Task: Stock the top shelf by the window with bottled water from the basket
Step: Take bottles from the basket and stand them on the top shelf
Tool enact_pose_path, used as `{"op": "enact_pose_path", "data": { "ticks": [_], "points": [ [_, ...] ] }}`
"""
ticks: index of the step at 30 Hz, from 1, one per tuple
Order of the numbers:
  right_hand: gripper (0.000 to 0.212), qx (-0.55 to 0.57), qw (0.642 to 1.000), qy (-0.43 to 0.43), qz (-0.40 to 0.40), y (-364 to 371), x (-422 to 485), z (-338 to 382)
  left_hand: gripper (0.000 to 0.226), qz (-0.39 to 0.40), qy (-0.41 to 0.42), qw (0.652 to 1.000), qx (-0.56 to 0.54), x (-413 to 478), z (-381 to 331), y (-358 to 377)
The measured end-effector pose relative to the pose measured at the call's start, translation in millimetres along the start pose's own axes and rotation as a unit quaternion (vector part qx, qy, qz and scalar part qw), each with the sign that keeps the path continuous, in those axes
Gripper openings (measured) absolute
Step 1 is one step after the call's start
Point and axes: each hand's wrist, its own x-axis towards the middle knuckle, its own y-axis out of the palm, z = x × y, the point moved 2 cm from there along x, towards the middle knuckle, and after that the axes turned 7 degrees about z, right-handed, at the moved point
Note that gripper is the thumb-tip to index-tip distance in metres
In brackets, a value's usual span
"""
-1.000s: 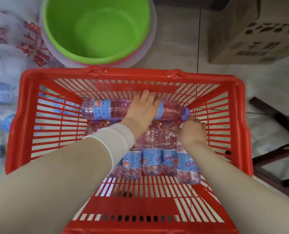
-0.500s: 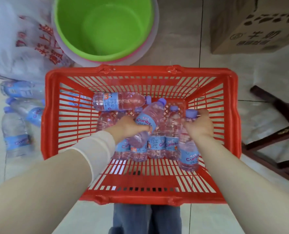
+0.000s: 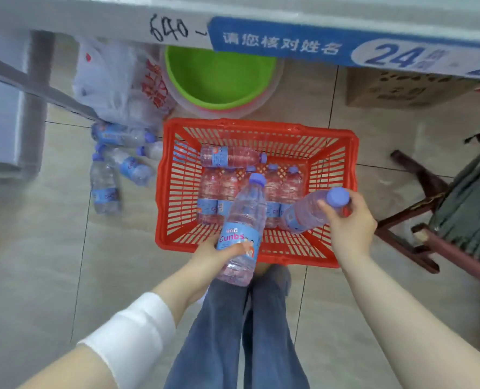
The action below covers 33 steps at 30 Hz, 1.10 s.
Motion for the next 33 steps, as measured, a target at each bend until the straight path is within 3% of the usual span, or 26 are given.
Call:
{"op": "enact_pose_path", "data": {
  "ticks": [5, 11, 17, 22, 27, 33],
  "points": [
    [0.036, 0.027, 0.999, -0.034, -0.031, -67.8, -56.0, 73.5, 0.090, -0.016, 0.047, 0.998, -0.036, -114.3, -23.5, 27.5],
    [0.039, 0.026, 0.992, -0.096, -0.071, -166.0, -134.5, 169.8, 0.050, -0.009, 0.147, 0.987, -0.068, -246.7, -53.1, 49.5],
    [0.038, -0.013, 0.975, -0.187, -0.121, -232.4, -210.3, 257.9, 0.062, 0.002, 0.235, 0.971, -0.050, -359.6, -62.8, 44.9],
    [0.051, -0.039, 0.953, -0.260, -0.150, -248.9, -275.3, 320.9, 0.050, 0.025, 0.292, 0.955, -0.051, -435.5, -53.7, 16.7],
    [0.055, -0.037, 0.924, -0.347, -0.155, -249.6, -333.6, 395.6, 0.069, 0.017, 0.360, 0.932, -0.037, -505.1, -53.0, -28.6],
    [0.052, -0.033, 0.893, -0.418, -0.163, -246.0, -374.5, 480.7, 0.065, -0.008, 0.440, 0.898, -0.020, -554.7, -83.0, -68.7]
  ]
}}
